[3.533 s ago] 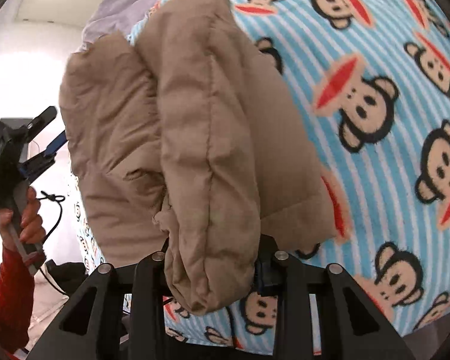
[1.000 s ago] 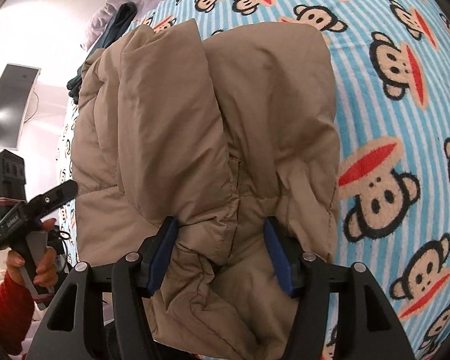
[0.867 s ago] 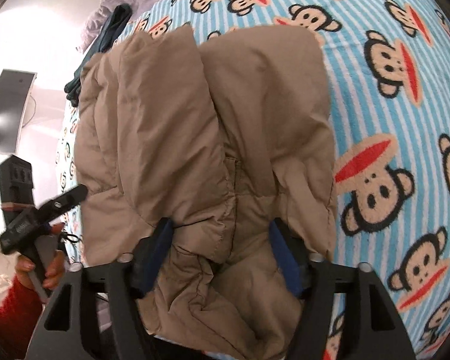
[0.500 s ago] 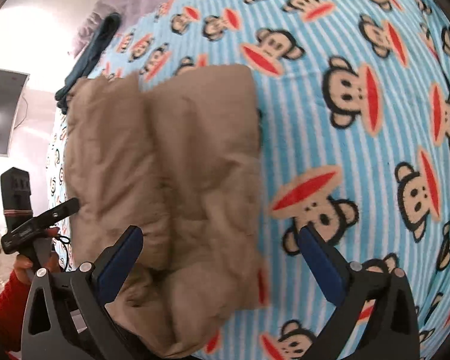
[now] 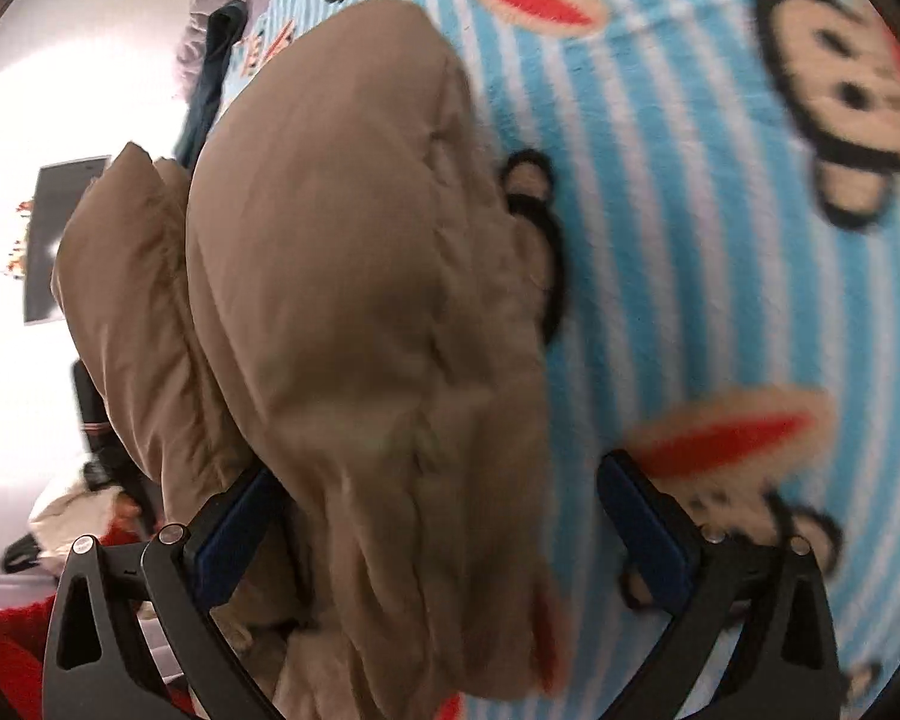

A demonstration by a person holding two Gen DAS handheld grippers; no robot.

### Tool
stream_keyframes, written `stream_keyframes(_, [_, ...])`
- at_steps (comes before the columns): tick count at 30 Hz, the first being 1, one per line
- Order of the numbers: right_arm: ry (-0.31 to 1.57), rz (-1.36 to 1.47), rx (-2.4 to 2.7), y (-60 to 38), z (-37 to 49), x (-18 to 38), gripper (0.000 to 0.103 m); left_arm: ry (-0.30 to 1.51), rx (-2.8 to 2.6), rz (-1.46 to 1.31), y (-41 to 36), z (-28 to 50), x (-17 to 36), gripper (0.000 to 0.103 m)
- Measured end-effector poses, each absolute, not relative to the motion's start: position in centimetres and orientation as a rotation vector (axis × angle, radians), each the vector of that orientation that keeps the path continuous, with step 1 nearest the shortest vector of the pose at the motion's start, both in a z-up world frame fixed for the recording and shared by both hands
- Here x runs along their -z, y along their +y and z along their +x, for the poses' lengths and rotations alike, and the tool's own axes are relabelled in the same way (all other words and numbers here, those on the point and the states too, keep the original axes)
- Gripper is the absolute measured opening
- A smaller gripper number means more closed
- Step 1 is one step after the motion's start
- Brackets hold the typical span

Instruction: Fold large clothes

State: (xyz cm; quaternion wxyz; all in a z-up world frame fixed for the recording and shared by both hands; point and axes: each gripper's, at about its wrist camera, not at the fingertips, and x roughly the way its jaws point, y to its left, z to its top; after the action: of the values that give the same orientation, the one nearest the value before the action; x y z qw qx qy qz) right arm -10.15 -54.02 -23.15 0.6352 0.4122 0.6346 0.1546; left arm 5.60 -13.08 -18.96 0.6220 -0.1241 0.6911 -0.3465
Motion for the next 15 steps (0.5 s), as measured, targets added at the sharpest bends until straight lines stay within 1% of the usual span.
stream_keyframes(6, [1.406, 1.065, -0.44, -52.4, -8.6, 23.5, 0.102, 1.571, 0.807, -0.316, -14.1, 5.6, 19.0, 0.103])
stream_keyframes(8, [1.381, 1.07, -0.492, -50.7, -8.1, 22.5, 0.102, 1.524, 0.836, -0.283, -14.7, 5.1, 17.7, 0.102])
stream_keyframes(10, [1.365, 1.016, -0.518, -49.2, -7.5, 21.0, 0.102, 1.496, 0.851, -0.264, -15.0, 5.1, 16.5, 0.098])
stream_keyframes(15, [1.291, 1.019, -0.549, -47.6, -5.7, 18.0, 0.102, 1.412, 0.872, -0.287, -13.7, 6.7, 12.8, 0.097])
